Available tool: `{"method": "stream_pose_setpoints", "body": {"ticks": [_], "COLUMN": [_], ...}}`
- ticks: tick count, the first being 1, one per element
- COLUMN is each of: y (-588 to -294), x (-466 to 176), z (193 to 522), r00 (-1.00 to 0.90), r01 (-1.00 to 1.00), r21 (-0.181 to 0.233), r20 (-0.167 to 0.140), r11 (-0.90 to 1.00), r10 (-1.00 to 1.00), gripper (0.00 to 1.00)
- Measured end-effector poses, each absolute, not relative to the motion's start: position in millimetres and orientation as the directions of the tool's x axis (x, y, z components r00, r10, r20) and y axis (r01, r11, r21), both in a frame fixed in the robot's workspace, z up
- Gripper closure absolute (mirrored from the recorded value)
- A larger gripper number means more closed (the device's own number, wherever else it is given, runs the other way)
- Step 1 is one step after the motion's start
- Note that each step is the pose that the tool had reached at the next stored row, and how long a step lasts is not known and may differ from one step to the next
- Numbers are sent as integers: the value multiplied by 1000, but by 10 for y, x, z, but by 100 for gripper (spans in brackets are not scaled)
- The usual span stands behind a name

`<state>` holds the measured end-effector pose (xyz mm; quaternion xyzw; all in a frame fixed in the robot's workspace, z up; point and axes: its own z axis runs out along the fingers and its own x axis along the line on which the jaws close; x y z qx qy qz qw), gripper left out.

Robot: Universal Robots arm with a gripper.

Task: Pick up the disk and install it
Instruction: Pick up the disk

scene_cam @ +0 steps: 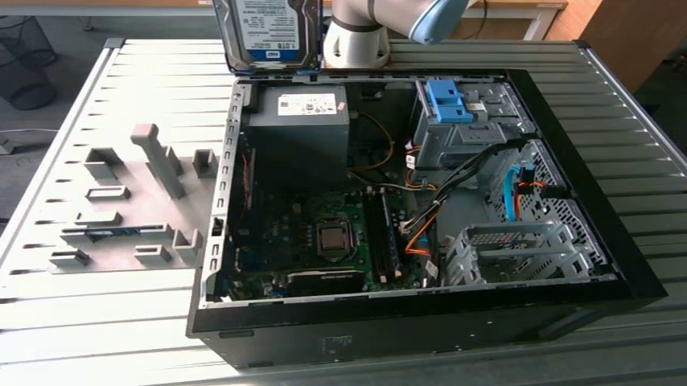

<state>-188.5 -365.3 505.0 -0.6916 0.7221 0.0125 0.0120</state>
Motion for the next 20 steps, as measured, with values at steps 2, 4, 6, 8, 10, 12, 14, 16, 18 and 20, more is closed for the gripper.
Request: {"method": "stream_pose_setpoints", "body": {"ticks": [2,4,6,8,10,12,14,16,18,20], "y": [-3653,-3653,-3652,-3652,-3654,-3680,-3740,-3825,-3914,-4008], "x": [-1885,-1884,-1875,-1804,-1754,-1746,-1746,-1746,-1746,-1746], "z": [5050,5051,5050,5048,5041,5035,5027,5015,5003,4990], "r00": [-43,-43,-43,-43,-43,-43,-43,-43,-43,-43], "r01": [-999,-999,-999,-999,-999,-999,-999,-999,-999,-999], "r21": [1,2,1,1,1,0,-1,-3,-4,-5], "r20": [-35,-35,-34,-34,-34,-34,-34,-34,-34,-34], "r11": [43,43,43,43,43,43,43,43,43,43], "r10": [-998,-998,-998,-998,-998,-998,-998,-998,-998,-998], "gripper": [63,63,63,63,63,63,63,63,63,63]}}
